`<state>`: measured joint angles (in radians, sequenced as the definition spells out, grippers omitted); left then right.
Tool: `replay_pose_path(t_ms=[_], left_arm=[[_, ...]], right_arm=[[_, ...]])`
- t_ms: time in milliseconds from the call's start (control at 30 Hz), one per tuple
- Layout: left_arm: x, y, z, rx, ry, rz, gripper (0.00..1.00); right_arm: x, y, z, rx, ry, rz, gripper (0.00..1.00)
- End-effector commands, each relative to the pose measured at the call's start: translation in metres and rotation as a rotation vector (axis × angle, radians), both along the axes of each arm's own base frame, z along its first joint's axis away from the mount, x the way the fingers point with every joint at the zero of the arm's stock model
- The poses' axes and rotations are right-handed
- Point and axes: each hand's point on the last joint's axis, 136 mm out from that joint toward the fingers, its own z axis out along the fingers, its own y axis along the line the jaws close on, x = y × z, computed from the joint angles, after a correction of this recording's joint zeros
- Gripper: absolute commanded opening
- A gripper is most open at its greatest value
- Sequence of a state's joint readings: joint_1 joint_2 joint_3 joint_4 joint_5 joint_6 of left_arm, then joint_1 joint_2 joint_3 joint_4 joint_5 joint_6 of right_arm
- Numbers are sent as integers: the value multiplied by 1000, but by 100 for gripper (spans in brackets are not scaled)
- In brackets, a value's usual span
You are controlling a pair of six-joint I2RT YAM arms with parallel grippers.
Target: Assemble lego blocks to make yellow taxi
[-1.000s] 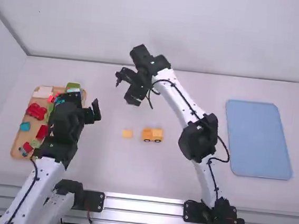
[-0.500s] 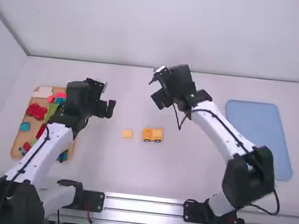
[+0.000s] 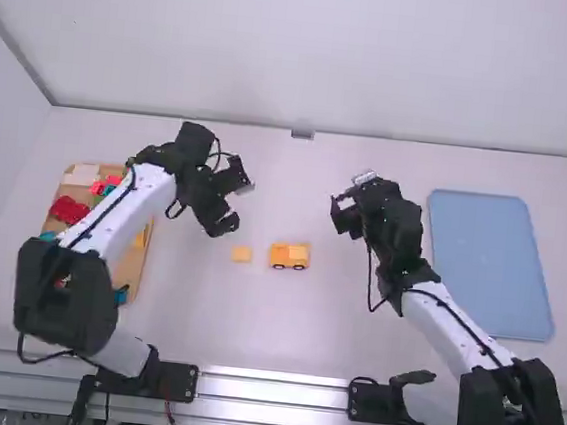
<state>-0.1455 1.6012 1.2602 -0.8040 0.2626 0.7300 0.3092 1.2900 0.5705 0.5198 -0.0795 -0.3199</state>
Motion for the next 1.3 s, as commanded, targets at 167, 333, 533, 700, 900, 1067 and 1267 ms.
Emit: replay_pose_path(t_ms=[167, 333, 533, 700, 900, 1067, 1267], left_arm=[[-10, -14, -67, 240, 90, -391, 96], [-16, -29, -89, 210, 92, -420, 99], [-23, -31, -115, 194, 109, -344, 95], [-31, -32, -130, 187, 127, -332, 97], [-34, -41, -130, 136, 132, -344, 95], [-35, -44, -133, 124, 121, -351, 94], [-38, -40, -143, 146, 145, -327, 94]], right_arm=[[-8, -14, 1, 85, -30, 5, 98], [-3, -27, 1, 133, -11, -46, 98], [-1, -34, 1, 162, 0, -72, 98], [0, -35, 4, 161, -13, -75, 98], [0, -35, 6, 164, -22, -74, 98], [0, -34, 6, 167, -18, -74, 98], [0, -34, 6, 166, -17, -74, 98]])
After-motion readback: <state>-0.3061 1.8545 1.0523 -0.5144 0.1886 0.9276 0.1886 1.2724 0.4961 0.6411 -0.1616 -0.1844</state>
